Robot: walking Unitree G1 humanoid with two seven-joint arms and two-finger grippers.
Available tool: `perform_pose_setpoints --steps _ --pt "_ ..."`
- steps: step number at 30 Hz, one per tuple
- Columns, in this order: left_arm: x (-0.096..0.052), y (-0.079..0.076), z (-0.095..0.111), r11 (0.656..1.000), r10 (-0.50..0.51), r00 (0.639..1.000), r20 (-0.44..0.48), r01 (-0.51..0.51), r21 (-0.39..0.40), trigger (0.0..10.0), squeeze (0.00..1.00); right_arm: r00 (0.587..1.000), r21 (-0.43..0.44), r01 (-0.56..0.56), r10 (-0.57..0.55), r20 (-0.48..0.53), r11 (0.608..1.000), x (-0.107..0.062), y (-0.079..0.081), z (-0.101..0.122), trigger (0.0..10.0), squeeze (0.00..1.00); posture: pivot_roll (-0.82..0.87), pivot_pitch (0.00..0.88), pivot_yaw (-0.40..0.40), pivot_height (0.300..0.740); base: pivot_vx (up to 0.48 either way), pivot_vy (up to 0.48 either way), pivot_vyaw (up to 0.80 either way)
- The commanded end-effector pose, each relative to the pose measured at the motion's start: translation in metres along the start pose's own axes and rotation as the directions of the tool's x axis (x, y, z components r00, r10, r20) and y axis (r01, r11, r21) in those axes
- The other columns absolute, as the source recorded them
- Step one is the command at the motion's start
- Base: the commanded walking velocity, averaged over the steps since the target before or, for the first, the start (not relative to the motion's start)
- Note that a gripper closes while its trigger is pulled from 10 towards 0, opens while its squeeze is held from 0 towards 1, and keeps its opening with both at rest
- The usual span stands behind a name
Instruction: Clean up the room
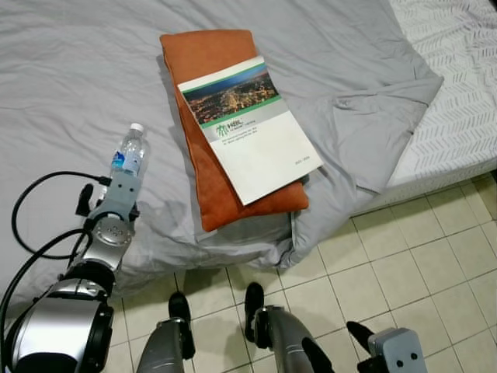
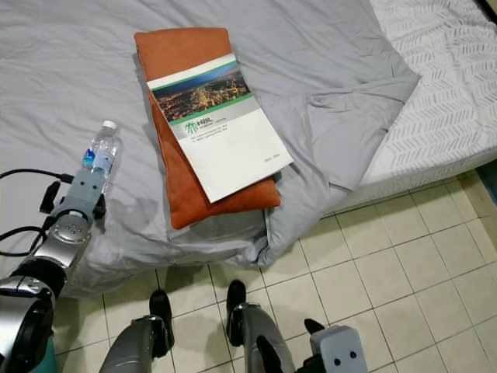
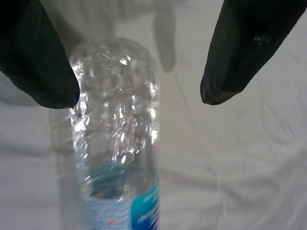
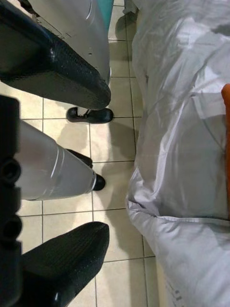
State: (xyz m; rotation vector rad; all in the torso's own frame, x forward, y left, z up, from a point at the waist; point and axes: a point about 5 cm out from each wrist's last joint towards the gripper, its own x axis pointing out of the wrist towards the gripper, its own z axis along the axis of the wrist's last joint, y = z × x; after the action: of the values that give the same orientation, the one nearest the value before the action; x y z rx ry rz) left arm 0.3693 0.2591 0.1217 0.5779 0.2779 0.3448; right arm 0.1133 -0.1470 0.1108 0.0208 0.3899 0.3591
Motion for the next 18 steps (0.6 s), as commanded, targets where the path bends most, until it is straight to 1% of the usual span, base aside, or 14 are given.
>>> perform_pose_setpoints --steps 1,2,3,4,5,6,7,9,10,11,12,13,14,18 --pt "-0.008 -0.01 -0.034 0.994 -0.059 0.988 -0.144 0.046 -0.094 10.0 0.0 0.999 0.007 0.002 -0.002 -0.051 1.0 -0.008 0.0 -0.006 10.0 0.0 -0.34 0.585 -0.16 0.74 0.0 0.0 0.0" --pt "-0.012 -0.018 -0.04 0.977 -0.109 0.978 -0.18 0.073 -0.201 10.0 0.0 0.998 0.008 -0.003 0.004 -0.055 1.0 -0.008 0.001 -0.006 10.0 0.0 -0.35 0.582 -0.168 0.74 0.0 0.0 0.0" --pt "-0.012 -0.018 -0.04 0.977 -0.109 0.978 -0.18 0.073 -0.201 10.0 0.0 0.998 0.008 -0.003 0.004 -0.055 1.0 -0.008 0.001 -0.006 10.0 0.0 -0.35 0.582 -0.168 0.74 0.0 0.0 0.0" --pt "-0.014 -0.024 -0.044 0.958 -0.146 0.969 -0.199 0.088 -0.274 10.0 0.0 0.998 0.009 -0.007 0.007 -0.057 1.0 -0.008 0.002 -0.007 10.0 0.0 -0.35 0.582 -0.168 0.74 0.0 0.0 0.0" --pt "-0.014 -0.024 -0.044 0.958 -0.146 0.969 -0.199 0.088 -0.274 10.0 0.0 0.998 0.009 -0.007 0.007 -0.057 1.0 -0.008 0.002 -0.007 10.0 0.0 -0.35 0.582 -0.168 0.74 0.0 0.0 0.0" --pt "-0.017 -0.032 -0.047 0.935 -0.194 0.959 -0.209 0.116 -0.335 10.0 0.0 0.998 0.01 -0.013 0.014 -0.059 1.0 -0.009 0.003 -0.007 10.0 0.0 -0.36 0.575 -0.173 0.74 0.0 0.0 0.0" --pt "-0.019 -0.037 -0.048 0.923 -0.219 0.953 -0.211 0.132 -0.362 10.0 0.0 0.998 0.01 -0.017 0.017 -0.06 1.0 -0.009 0.004 -0.006 10.0 0.0 -0.36 0.574 -0.176 0.74 0.0 0.0 0.0" --pt "-0.021 -0.041 -0.048 0.921 -0.231 0.949 -0.214 0.142 -0.364 10.0 0.0 0.998 0.01 -0.019 0.02 -0.062 1.0 -0.01 0.005 -0.006 10.0 0.0 -0.36 0.574 -0.176 0.74 0.0 0.0 0.0" --pt "-0.021 -0.041 -0.049 0.924 -0.231 0.949 -0.216 0.144 -0.354 4.1 0.0 0.998 0.009 -0.018 0.019 -0.066 1.0 -0.011 0.004 -0.006 10.0 0.0 -0.37 0.578 -0.181 0.74 0.0 0.0 0.0" --pt "-0.021 -0.041 -0.049 0.924 -0.231 0.949 -0.216 0.144 -0.354 4.1 0.0 0.998 0.009 -0.018 0.019 -0.066 1.0 -0.011 0.004 -0.006 10.0 0.0 -0.37 0.578 -0.181 0.74 0.0 0.0 0.0" --pt "-0.021 -0.041 -0.05 0.928 -0.227 0.95 -0.217 0.143 -0.345 0.0 0.0 0.997 0.008 -0.018 0.018 -0.069 1.0 -0.012 0.004 -0.007 10.0 0.0 -0.37 0.578 -0.18 0.74 0.0 0.0 0.0" --pt "-0.02 -0.039 -0.049 0.935 -0.215 0.953 -0.215 0.137 -0.328 0.0 0.0 0.997 0.008 -0.016 0.017 -0.072 1.0 -0.012 0.003 -0.007 10.0 0.0 -0.37 0.577 -0.178 0.74 0.0 0.0 0.0" --pt "-0.019 -0.034 -0.049 0.948 -0.199 0.958 -0.205 0.136 -0.287 0.0 0.0 0.997 0.008 -0.014 0.015 -0.076 1.0 -0.013 0.003 -0.008 10.0 0.0 -0.36 0.577 -0.173 0.74 0.0 0.0 0.0" --pt "-0.018 -0.03 -0.049 0.952 -0.184 0.963 -0.197 0.124 -0.281 0.0 0.0 0.997 0.009 -0.013 0.014 -0.077 1.0 -0.011 0.003 -0.009 10.0 0.0 -0.35 0.574 -0.17 0.74 0.0 0.0 0.0"
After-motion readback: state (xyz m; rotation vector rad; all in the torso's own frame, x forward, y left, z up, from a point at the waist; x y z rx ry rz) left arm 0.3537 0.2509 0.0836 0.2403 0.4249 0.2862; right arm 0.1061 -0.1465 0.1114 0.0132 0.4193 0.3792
